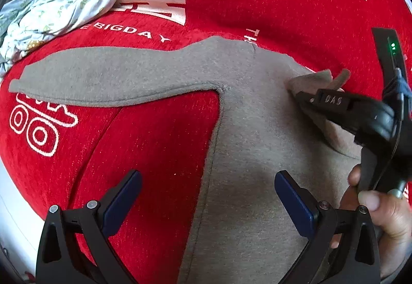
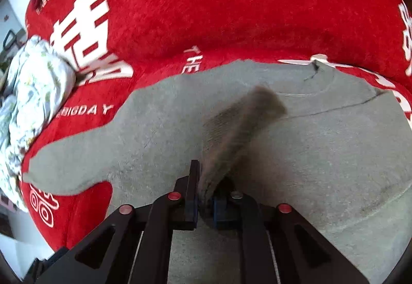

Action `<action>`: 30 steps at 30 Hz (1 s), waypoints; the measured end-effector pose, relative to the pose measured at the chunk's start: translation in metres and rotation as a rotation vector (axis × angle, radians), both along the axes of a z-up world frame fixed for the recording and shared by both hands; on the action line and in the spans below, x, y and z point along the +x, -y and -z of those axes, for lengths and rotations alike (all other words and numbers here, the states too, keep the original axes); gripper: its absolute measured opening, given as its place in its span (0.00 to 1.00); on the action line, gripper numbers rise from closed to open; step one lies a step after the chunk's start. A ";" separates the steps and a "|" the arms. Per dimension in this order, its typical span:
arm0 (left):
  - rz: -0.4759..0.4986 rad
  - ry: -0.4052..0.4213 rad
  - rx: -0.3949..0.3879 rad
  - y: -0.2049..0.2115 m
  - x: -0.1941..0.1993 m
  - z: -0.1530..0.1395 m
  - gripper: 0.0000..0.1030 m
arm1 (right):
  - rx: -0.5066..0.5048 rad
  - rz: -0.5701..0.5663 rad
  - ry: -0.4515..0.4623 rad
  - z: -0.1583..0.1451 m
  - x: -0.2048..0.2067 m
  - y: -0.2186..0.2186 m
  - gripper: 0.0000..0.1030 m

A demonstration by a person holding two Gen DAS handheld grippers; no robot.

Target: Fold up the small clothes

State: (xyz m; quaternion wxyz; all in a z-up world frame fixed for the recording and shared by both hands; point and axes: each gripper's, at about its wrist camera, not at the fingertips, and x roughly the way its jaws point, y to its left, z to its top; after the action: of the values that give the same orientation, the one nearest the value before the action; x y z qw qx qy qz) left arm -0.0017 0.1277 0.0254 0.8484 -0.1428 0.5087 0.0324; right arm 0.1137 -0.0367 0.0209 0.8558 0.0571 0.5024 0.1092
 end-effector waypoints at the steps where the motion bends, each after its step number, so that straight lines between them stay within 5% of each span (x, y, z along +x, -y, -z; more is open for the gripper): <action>1: -0.002 0.000 -0.010 -0.001 0.000 0.000 1.00 | 0.002 -0.027 -0.001 -0.001 -0.001 -0.004 0.21; 4: -0.006 0.004 -0.028 -0.001 0.000 -0.002 1.00 | 0.044 -0.084 0.026 -0.012 -0.008 -0.005 0.71; 5: -0.006 0.012 -0.036 -0.001 -0.001 -0.003 1.00 | 0.062 -0.090 0.062 -0.021 -0.013 -0.002 0.77; 9: 0.003 0.021 -0.038 0.006 0.000 -0.008 1.00 | 0.076 -0.129 0.135 -0.048 -0.021 0.016 0.77; 13: 0.035 0.022 -0.015 0.019 0.006 -0.013 1.00 | -0.072 0.005 0.179 -0.058 -0.017 0.068 0.77; 17: 0.089 0.023 -0.039 0.041 0.021 -0.019 1.00 | -0.214 0.184 0.094 -0.033 -0.003 0.140 0.77; 24: 0.215 -0.013 -0.048 0.107 0.075 -0.015 1.00 | -0.183 0.266 -0.017 0.007 0.001 0.196 0.77; 27: 0.251 -0.068 -0.001 0.131 0.098 0.004 1.00 | -0.208 0.255 0.008 0.011 0.003 0.196 0.79; 30: 0.234 -0.061 0.148 0.142 0.111 0.015 1.00 | -0.236 0.240 0.011 0.016 0.012 0.197 0.85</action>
State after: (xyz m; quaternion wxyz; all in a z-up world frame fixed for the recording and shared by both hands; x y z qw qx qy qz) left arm 0.1089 -0.0141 0.0101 0.8386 -0.0185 0.5438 -0.0252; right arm 0.1258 -0.2335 0.0047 0.8662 0.0150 0.4967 -0.0534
